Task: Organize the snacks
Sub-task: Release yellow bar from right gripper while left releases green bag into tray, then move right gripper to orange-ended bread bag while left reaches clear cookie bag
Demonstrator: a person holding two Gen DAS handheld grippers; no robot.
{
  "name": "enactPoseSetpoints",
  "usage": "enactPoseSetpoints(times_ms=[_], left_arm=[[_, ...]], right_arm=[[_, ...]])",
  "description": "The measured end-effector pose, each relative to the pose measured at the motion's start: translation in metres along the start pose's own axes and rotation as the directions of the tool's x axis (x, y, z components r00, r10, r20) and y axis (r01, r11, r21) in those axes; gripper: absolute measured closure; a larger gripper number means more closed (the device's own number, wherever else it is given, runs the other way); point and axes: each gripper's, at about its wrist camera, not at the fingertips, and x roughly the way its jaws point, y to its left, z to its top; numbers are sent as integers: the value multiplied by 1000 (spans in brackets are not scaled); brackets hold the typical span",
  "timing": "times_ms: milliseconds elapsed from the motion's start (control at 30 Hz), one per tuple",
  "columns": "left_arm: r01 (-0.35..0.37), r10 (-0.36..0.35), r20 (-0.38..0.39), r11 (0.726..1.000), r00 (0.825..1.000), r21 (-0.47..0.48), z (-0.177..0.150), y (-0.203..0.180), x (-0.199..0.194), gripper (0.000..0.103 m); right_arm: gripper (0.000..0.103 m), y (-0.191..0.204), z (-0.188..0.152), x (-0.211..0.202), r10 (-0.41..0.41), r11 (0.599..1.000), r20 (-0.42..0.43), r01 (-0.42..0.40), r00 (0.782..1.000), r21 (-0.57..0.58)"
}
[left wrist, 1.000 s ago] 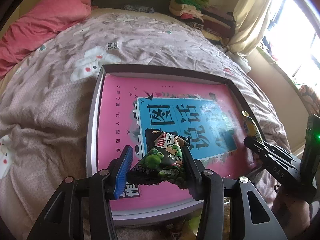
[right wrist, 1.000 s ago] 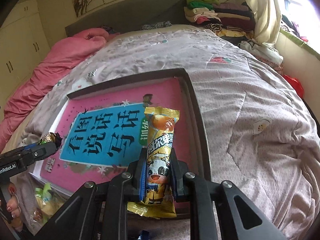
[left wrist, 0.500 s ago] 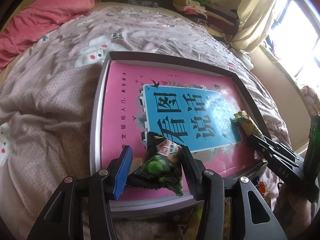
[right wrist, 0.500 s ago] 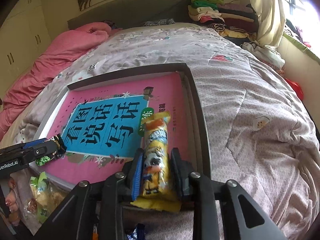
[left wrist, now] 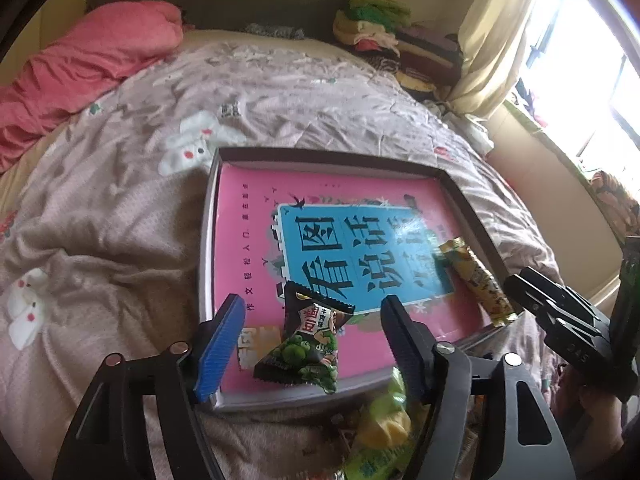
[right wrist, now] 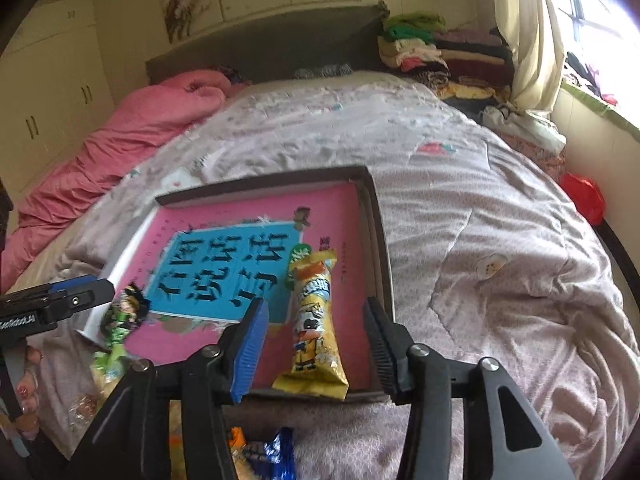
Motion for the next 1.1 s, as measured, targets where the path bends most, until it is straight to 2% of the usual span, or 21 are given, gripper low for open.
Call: enactPoseSetpoints(times_ms=[233,367,500,867,1100], left_arm=[[-2,2,48,1000,999,4,-6,3,-27,27],[-8,8,42,1000,999,3,-15,9,-37,27],[-13,13,33,1000,999,0,-20,12,-42,26],[-2,2,7,1000,1000,-3,-34,5,-50,26],[-5,5,-32,1000,999,-21,-48,5,-48,26]], right_arm=[[43,7,4,-34,59,998,80,-58,995,-18],[41,12,-2,-49,75,997,98,-72,992,-36],[39,13,-9,-59,98,995,91,-95,991,-41],[37,16,-29,-82,96,993,87,-90,992,-72],[35,20,-46,-84,107,990,47,-102,993,-93]])
